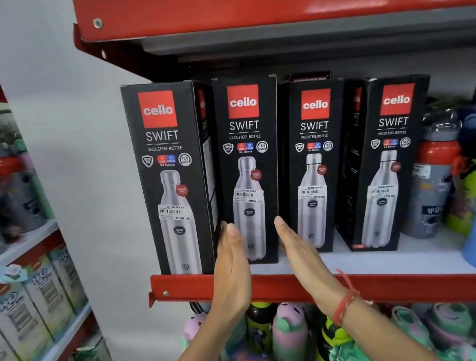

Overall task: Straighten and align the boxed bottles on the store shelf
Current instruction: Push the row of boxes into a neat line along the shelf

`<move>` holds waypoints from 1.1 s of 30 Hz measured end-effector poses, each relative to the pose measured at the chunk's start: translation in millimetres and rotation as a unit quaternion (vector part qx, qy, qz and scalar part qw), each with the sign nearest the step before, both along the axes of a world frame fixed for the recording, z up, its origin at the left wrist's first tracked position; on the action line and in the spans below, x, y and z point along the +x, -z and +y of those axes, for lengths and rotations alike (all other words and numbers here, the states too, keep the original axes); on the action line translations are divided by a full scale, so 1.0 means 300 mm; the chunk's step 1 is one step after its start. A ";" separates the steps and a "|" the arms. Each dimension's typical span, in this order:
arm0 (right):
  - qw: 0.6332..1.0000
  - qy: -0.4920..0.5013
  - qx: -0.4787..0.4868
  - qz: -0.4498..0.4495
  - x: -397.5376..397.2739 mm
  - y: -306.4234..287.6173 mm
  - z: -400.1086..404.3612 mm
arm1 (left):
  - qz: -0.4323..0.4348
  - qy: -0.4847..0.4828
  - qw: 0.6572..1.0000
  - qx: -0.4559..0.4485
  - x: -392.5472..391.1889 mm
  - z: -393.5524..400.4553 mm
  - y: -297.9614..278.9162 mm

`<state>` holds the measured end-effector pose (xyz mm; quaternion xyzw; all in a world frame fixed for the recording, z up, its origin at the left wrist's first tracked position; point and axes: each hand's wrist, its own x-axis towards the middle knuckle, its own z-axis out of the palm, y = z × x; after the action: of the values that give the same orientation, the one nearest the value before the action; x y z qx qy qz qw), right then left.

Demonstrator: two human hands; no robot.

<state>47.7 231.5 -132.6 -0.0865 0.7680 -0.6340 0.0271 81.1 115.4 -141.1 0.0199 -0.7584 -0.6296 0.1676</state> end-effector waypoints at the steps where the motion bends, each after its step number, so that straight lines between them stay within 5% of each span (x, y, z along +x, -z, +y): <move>1: 1.000 -0.004 0.006 -0.001 0.010 0.002 0.006 | 0.000 0.000 1.000 0.000 0.014 -0.003 0.002; 20: 1.000 0.012 0.013 0.015 0.113 0.049 0.035 | 0.005 0.003 1.000 0.022 0.120 -0.083 0.044; 25: 1.000 0.001 0.015 0.016 0.128 0.078 0.052 | -0.007 -0.033 0.999 -0.035 0.171 -0.090 0.044; 29: 0.997 0.050 0.019 0.052 0.124 0.080 0.104 | 0.091 -0.121 0.978 -0.144 0.195 -0.061 0.053; 33: 0.989 0.117 -0.018 0.088 -0.009 -0.023 0.327 | 0.193 -0.010 0.974 -0.118 0.092 0.184 -0.050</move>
<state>45.0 329.7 -125.7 -0.0521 0.7608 -0.6364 -0.1163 108.6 170.7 -126.2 -0.1148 -0.7805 -0.5257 0.3182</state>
